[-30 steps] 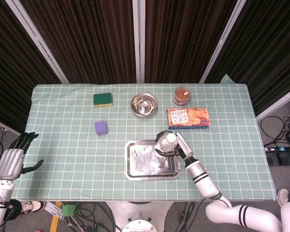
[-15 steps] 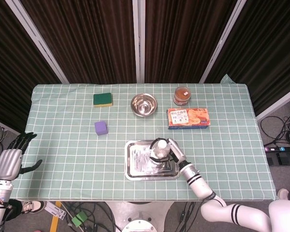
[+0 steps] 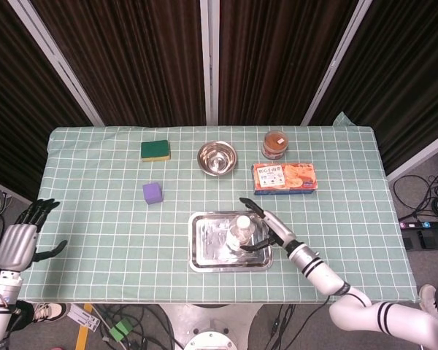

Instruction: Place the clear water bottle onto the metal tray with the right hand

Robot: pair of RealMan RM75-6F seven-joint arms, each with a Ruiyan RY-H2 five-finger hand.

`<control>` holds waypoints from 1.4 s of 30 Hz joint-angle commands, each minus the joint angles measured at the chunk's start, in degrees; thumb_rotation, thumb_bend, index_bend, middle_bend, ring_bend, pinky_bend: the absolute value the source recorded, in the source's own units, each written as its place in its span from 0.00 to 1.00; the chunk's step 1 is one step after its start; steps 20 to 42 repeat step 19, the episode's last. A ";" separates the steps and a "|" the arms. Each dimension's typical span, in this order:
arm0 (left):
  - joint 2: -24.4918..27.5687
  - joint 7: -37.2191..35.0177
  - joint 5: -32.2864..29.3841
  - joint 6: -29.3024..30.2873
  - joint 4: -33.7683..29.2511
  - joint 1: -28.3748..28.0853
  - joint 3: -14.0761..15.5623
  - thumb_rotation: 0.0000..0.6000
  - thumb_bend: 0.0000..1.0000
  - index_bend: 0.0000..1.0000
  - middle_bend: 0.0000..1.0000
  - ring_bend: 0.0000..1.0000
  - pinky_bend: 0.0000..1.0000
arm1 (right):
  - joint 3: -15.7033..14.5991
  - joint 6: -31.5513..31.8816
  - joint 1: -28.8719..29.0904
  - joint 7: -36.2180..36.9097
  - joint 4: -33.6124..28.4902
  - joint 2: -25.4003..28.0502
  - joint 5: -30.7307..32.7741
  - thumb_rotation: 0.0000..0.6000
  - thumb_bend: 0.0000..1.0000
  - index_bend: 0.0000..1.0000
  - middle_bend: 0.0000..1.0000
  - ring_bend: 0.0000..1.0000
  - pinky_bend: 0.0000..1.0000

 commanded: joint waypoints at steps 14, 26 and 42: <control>0.60 2.12 -0.55 -0.30 -1.65 -0.38 -0.49 0.93 0.26 0.19 0.21 0.11 0.19 | -7.57 34.76 -18.55 -65.94 -9.05 14.79 9.94 1.00 0.09 0.00 0.01 0.00 0.00; 0.68 2.01 -0.34 -0.17 -1.70 -0.50 -0.55 0.93 0.26 0.19 0.21 0.11 0.19 | -7.81 36.72 -21.07 -65.66 -6.58 13.44 9.45 1.00 0.09 0.00 0.01 0.00 0.00; 0.68 2.01 -0.34 -0.17 -1.70 -0.50 -0.55 0.93 0.26 0.19 0.21 0.11 0.19 | -7.81 36.72 -21.07 -65.66 -6.58 13.44 9.45 1.00 0.09 0.00 0.01 0.00 0.00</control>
